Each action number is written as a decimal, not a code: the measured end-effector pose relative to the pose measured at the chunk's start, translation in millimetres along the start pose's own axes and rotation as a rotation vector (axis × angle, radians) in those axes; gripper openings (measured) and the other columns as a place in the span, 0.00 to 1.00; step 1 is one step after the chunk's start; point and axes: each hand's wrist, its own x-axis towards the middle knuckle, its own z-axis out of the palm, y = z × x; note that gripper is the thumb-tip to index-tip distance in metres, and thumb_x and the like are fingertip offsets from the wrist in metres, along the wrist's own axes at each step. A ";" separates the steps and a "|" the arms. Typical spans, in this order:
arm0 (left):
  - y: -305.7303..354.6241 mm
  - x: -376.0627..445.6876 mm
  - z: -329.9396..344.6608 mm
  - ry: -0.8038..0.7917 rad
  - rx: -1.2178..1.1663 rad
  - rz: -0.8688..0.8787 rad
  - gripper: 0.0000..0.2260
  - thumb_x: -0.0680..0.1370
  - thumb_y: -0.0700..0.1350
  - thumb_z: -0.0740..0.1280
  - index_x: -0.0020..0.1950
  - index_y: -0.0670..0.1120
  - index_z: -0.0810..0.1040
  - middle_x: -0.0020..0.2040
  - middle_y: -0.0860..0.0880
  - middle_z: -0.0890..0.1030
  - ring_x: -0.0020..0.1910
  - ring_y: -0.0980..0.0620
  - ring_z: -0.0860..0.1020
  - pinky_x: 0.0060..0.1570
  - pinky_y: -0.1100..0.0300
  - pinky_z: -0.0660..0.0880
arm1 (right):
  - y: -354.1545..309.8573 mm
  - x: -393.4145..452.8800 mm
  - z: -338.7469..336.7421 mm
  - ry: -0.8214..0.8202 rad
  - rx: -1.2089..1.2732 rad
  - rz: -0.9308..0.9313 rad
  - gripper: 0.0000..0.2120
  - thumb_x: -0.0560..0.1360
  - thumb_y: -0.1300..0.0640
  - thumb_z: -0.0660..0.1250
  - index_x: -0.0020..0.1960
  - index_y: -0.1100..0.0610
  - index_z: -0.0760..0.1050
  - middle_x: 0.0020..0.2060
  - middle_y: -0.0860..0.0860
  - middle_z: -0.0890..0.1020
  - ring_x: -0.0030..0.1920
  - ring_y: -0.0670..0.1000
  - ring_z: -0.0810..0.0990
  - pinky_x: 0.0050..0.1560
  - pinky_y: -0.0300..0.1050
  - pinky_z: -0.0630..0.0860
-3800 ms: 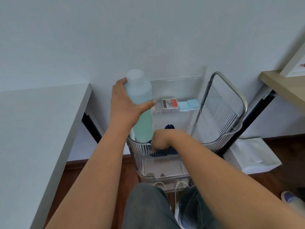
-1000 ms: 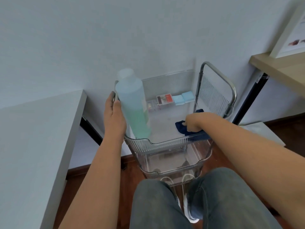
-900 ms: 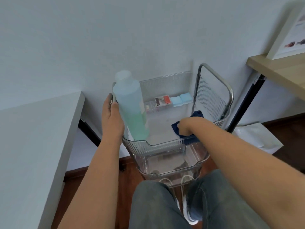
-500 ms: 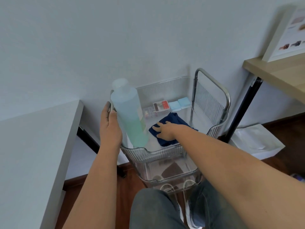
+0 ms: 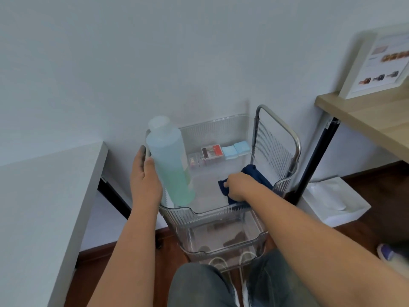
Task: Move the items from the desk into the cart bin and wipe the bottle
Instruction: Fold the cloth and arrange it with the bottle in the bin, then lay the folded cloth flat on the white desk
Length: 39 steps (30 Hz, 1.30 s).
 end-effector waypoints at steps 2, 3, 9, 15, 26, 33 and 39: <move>2.8 -1.2 -0.2 -0.002 -0.021 -0.002 0.20 0.82 0.52 0.56 0.75 0.56 0.66 0.72 0.59 0.70 0.63 0.64 0.67 0.52 0.74 0.62 | 4.5 -13.4 -6.3 0.055 0.216 -0.009 0.16 0.77 0.63 0.59 0.63 0.61 0.76 0.58 0.59 0.80 0.57 0.59 0.78 0.57 0.49 0.75; 4.6 -1.2 -0.6 -0.009 -0.033 -0.018 0.20 0.83 0.52 0.56 0.75 0.57 0.66 0.71 0.59 0.70 0.63 0.64 0.67 0.53 0.73 0.63 | 8.6 -19.2 -9.1 0.100 0.347 -0.030 0.16 0.77 0.63 0.59 0.63 0.59 0.77 0.58 0.57 0.80 0.57 0.59 0.77 0.58 0.49 0.75; 23.4 -38.3 -9.4 0.240 0.056 0.290 0.19 0.78 0.46 0.62 0.69 0.51 0.68 0.69 0.53 0.67 0.69 0.58 0.66 0.70 0.60 0.62 | 22.2 -68.2 -16.1 0.246 1.405 -0.333 0.13 0.80 0.63 0.59 0.56 0.51 0.79 0.50 0.51 0.84 0.52 0.53 0.81 0.49 0.45 0.78; 53.6 -74.8 7.0 -0.217 0.267 0.518 0.20 0.75 0.58 0.65 0.66 0.59 0.68 0.63 0.64 0.71 0.62 0.65 0.71 0.58 0.73 0.69 | 10.7 -108.7 -38.2 -0.101 2.132 -0.750 0.15 0.74 0.62 0.62 0.59 0.59 0.79 0.56 0.58 0.81 0.54 0.56 0.81 0.54 0.51 0.79; 100.3 -81.5 -29.5 -0.291 0.496 0.616 0.08 0.77 0.61 0.62 0.46 0.58 0.76 0.39 0.58 0.78 0.39 0.59 0.77 0.37 0.66 0.70 | -11.8 -158.1 -61.8 0.372 1.365 -0.762 0.14 0.71 0.50 0.65 0.54 0.40 0.80 0.51 0.42 0.84 0.53 0.44 0.81 0.48 0.38 0.78; 145.0 -94.1 -75.0 -0.305 0.596 0.536 0.15 0.67 0.67 0.68 0.49 0.62 0.75 0.39 0.59 0.79 0.38 0.62 0.78 0.36 0.64 0.74 | -27.2 -184.0 -97.6 0.489 1.119 -0.950 0.08 0.70 0.62 0.74 0.46 0.50 0.84 0.41 0.51 0.86 0.44 0.54 0.84 0.48 0.52 0.82; 161.1 -105.9 -145.2 -0.586 0.434 0.187 0.12 0.65 0.56 0.79 0.41 0.52 0.82 0.38 0.53 0.83 0.38 0.57 0.82 0.36 0.67 0.76 | -39.1 -195.6 -102.5 0.207 1.347 -1.162 0.11 0.65 0.61 0.75 0.46 0.52 0.85 0.40 0.51 0.86 0.42 0.47 0.84 0.41 0.36 0.78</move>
